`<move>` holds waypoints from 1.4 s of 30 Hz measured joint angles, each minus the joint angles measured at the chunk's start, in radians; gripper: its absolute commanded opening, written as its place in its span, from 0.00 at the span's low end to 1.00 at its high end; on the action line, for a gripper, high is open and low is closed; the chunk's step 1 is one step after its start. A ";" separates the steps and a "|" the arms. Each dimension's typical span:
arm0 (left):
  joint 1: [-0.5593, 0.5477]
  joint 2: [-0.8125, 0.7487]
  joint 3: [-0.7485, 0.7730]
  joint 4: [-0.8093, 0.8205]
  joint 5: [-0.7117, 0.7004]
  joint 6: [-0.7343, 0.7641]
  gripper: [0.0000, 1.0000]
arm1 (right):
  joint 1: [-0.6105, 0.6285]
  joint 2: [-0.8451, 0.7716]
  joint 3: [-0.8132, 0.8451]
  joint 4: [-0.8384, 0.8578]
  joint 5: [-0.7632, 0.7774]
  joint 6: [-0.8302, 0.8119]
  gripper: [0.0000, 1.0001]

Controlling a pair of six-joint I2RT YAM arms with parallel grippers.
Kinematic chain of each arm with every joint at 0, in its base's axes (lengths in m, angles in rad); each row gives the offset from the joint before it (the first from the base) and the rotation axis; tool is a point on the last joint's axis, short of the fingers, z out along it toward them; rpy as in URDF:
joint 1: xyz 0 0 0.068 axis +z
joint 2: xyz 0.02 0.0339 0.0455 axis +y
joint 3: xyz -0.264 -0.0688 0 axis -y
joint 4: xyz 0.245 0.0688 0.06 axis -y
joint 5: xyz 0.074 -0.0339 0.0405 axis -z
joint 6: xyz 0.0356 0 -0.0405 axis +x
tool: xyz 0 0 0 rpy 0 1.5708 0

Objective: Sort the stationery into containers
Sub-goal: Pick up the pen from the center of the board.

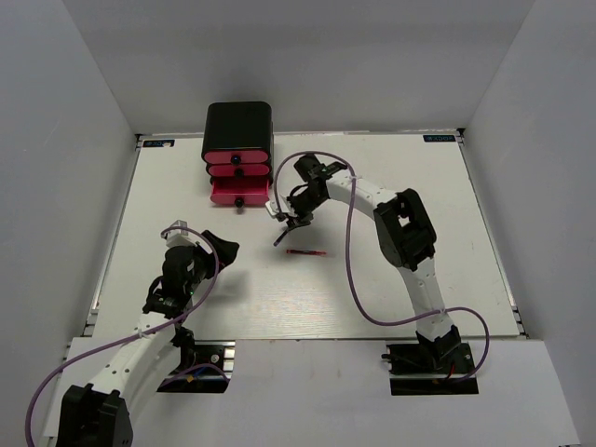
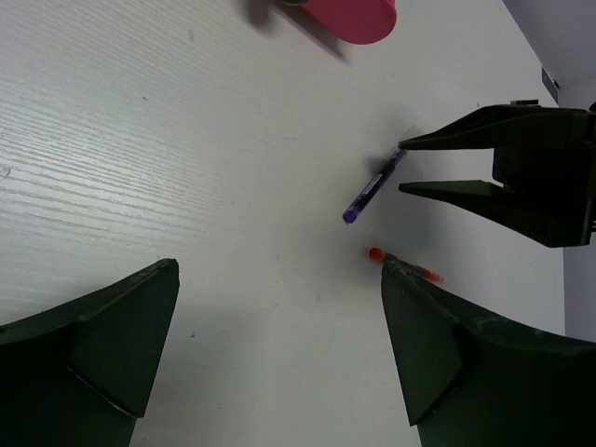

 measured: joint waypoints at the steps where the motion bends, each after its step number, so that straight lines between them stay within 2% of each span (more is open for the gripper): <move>1: 0.000 0.000 0.000 0.000 0.001 0.000 1.00 | 0.002 0.008 0.016 -0.005 0.003 -0.003 0.44; 7: 0.000 -0.001 0.000 0.002 0.002 0.000 1.00 | 0.013 0.084 0.103 -0.061 0.023 -0.031 0.41; 15: 0.000 -0.001 0.000 0.004 0.002 0.000 1.00 | 0.020 0.100 0.116 -0.146 0.029 -0.097 0.37; 18: 0.000 -0.001 0.000 0.006 0.003 0.000 1.00 | 0.020 0.100 0.116 -0.157 0.037 -0.101 0.23; 20: 0.000 -0.001 0.000 0.006 0.002 0.000 1.00 | 0.021 0.100 0.117 -0.175 0.044 -0.108 0.08; 22: 0.000 -0.001 0.000 0.006 0.002 0.000 1.00 | 0.023 0.101 0.127 -0.205 0.055 -0.120 0.01; 27: 0.000 -0.014 0.000 0.003 0.002 0.000 1.00 | 0.024 0.101 0.129 -0.230 0.059 -0.115 0.00; 30: 0.000 -0.021 0.000 0.003 0.002 0.000 1.00 | 0.024 0.083 0.098 -0.173 0.054 -0.017 0.00; 35: 0.000 -0.022 0.000 0.004 0.003 -0.001 1.00 | 0.024 0.005 -0.029 0.093 0.071 0.251 0.00; 42: 0.000 -0.035 0.000 -0.007 0.003 -0.001 1.00 | 0.027 -0.059 -0.002 0.458 0.081 0.565 0.00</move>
